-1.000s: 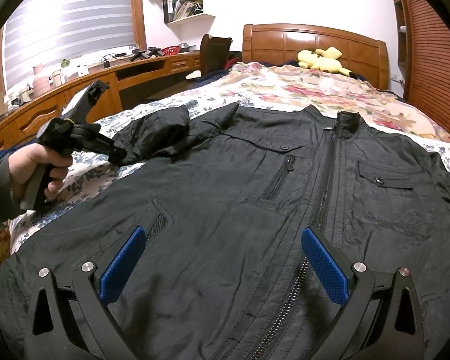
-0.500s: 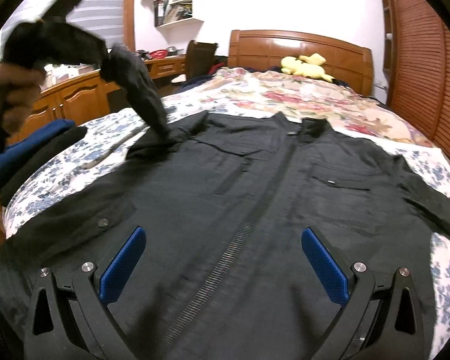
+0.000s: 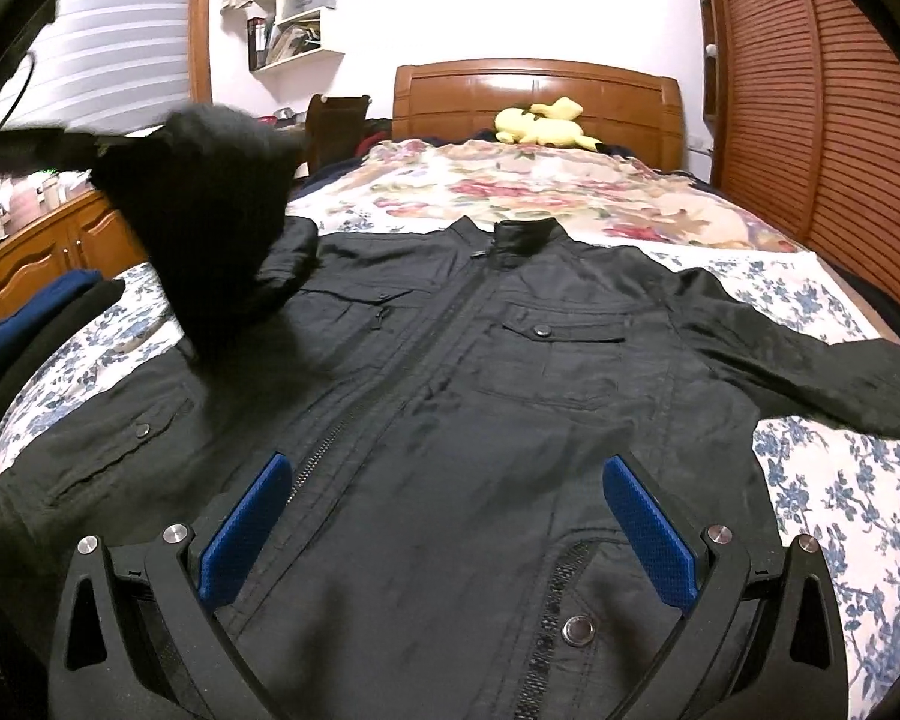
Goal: Fold large clothes
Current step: 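Lay the sleeve on the jacket front and open the left tool, then grasp the cuff of the folded sleeve with the right tool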
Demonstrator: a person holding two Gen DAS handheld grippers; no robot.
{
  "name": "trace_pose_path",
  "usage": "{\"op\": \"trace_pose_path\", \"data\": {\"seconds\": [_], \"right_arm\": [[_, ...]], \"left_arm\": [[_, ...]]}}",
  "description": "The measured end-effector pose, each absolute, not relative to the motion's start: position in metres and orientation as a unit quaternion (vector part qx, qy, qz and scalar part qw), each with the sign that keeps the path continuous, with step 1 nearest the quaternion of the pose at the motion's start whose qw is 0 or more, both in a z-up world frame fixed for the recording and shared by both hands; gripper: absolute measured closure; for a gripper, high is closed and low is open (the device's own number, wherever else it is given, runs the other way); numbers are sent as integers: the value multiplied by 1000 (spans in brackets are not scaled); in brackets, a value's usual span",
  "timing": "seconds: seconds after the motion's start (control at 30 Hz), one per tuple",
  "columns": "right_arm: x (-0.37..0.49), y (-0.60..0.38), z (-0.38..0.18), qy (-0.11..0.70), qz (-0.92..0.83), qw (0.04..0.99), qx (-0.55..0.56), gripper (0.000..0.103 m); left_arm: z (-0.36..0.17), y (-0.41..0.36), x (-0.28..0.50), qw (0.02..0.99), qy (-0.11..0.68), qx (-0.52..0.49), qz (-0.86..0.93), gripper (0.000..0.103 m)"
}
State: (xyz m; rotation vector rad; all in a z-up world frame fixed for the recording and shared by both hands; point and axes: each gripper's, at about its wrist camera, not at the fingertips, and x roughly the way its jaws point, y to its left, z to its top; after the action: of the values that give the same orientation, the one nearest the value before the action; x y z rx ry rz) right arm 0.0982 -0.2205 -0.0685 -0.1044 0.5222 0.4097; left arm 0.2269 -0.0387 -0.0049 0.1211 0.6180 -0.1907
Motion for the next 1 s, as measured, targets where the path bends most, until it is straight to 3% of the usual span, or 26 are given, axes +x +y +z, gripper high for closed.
{"op": "trace_pose_path", "data": {"seconds": [0.1, 0.17, 0.27, 0.33, 0.63, 1.0], "right_arm": [[98, -218, -67, 258, 198, 944, -56, 0], [98, -216, -66, 258, 198, 944, -60, 0], [103, -214, -65, 260, 200, 943, -60, 0], [106, -210, -66, 263, 204, 941, -59, 0], [121, -186, -70, 282, 247, 925, -56, 1], [129, -163, -87, 314, 292, 899, -84, 13]], "left_arm": [[-11, -30, 213, 949, 295, 46, -99, 68], [-14, -21, 205, 952, 287, 35, -99, 50], [-21, -9, 193, 954, 282, 22, -95, 32], [-27, -2, 187, 956, 279, 19, -90, 26], [-55, 43, 155, 958, 282, -9, -53, 26], [-66, 65, 116, 960, 277, -23, -33, 26]]}}
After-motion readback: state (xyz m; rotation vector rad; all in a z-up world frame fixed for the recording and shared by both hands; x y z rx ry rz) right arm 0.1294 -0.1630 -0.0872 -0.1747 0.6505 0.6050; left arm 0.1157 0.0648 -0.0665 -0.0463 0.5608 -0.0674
